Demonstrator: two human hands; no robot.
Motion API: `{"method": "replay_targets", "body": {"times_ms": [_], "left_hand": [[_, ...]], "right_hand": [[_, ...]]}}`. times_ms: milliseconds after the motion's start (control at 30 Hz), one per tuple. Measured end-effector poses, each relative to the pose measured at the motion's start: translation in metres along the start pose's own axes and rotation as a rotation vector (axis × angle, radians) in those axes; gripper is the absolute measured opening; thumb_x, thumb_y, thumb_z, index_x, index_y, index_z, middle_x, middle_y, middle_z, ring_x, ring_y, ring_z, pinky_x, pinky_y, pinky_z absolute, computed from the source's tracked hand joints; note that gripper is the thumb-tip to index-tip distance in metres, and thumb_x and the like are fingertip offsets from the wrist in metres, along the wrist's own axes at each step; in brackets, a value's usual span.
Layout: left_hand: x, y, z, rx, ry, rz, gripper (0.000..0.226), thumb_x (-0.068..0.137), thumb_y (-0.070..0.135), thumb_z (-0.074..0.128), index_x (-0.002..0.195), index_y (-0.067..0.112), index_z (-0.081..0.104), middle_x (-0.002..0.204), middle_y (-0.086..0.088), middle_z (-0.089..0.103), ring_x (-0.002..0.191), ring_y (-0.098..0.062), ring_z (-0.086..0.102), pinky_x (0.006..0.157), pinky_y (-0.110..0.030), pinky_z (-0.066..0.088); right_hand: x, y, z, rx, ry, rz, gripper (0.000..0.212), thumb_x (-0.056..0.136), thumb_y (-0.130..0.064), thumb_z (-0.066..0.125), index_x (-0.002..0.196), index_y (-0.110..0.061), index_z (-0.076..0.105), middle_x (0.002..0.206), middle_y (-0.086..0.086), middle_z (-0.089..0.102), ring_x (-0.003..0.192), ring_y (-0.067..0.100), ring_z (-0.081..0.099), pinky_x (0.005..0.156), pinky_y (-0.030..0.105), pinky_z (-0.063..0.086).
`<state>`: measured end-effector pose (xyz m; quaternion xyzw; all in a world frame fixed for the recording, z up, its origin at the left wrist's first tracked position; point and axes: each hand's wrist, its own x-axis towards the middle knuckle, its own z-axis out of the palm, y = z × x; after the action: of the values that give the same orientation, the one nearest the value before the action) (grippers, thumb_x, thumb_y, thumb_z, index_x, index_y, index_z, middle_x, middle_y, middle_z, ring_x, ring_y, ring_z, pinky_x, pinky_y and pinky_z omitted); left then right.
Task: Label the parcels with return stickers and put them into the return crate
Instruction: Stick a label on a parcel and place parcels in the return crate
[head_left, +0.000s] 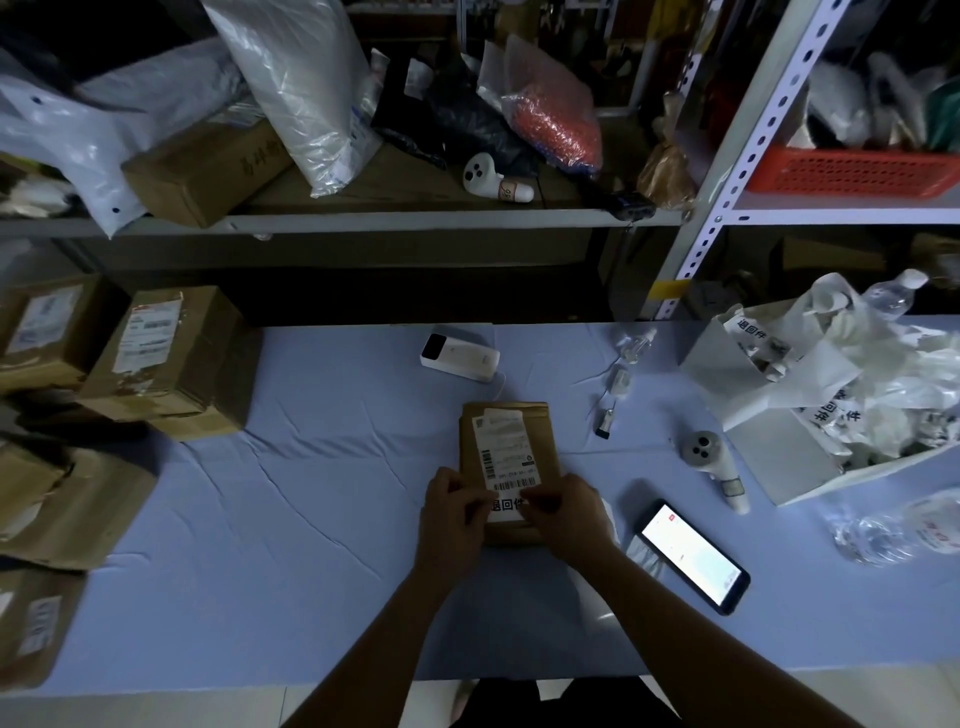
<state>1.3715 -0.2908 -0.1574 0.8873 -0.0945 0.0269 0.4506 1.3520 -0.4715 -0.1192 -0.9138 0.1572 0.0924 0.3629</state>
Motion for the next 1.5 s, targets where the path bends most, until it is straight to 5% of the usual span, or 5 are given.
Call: {"method": "replay_targets", "body": {"times_ms": [267, 567, 1167, 1333, 1500], "left_hand": [[-0.008, -0.007, -0.012, -0.344, 0.001, -0.294, 0.032, 0.088, 0.011, 0.077, 0.117, 0.02, 0.066, 0.114, 0.006, 0.063, 0.101, -0.002, 0.066, 0.078, -0.014, 0.054], [-0.029, 0.007, -0.017, -0.476, -0.131, -0.341, 0.034, 0.089, 0.019, 0.077, 0.118, 0.032, 0.067, 0.115, 0.012, 0.07, 0.106, 0.004, 0.065, 0.09, -0.012, 0.051], [-0.169, 0.059, -0.103, -0.314, 0.372, -0.499, 0.037, 0.091, 0.03, 0.074, 0.128, 0.027, 0.069, 0.116, 0.013, 0.072, 0.106, -0.002, 0.066, 0.09, -0.026, 0.053], [-0.235, 0.07, -0.149, -0.279, 0.52, -0.591, 0.036, 0.092, 0.015, 0.072, 0.096, 0.051, 0.075, 0.093, 0.016, 0.077, 0.087, -0.003, 0.071, 0.074, -0.022, 0.058], [-0.305, 0.063, -0.19, -0.331, 0.689, -0.64, 0.018, 0.096, 0.022, 0.069, 0.111, 0.018, 0.077, 0.096, 0.006, 0.078, 0.09, -0.007, 0.074, 0.073, -0.021, 0.059]], "right_hand": [[-0.007, 0.03, -0.003, 0.291, 0.07, 0.058, 0.029, 0.073, -0.062, 0.08, 0.095, -0.042, 0.08, 0.095, -0.009, 0.077, 0.082, 0.003, 0.073, 0.071, 0.03, 0.063], [-0.039, 0.031, -0.001, 0.632, 0.084, 0.121, 0.024, 0.078, -0.024, 0.088, 0.1, -0.02, 0.079, 0.102, -0.002, 0.076, 0.093, 0.015, 0.075, 0.078, 0.039, 0.064], [-0.129, -0.027, 0.023, 0.64, -0.199, -0.297, 0.037, 0.087, 0.002, 0.076, 0.101, -0.03, 0.067, 0.092, -0.016, 0.077, 0.088, 0.003, 0.073, 0.079, 0.024, 0.06], [-0.176, -0.051, 0.067, 0.639, -0.325, -0.386, 0.033, 0.084, -0.019, 0.083, 0.105, -0.04, 0.07, 0.101, -0.015, 0.076, 0.095, 0.004, 0.073, 0.08, 0.026, 0.061], [-0.226, -0.086, 0.115, 0.536, -0.479, -0.418, 0.051, 0.084, -0.049, 0.078, 0.131, -0.034, 0.063, 0.121, -0.012, 0.068, 0.105, 0.005, 0.066, 0.087, 0.032, 0.061]]}}
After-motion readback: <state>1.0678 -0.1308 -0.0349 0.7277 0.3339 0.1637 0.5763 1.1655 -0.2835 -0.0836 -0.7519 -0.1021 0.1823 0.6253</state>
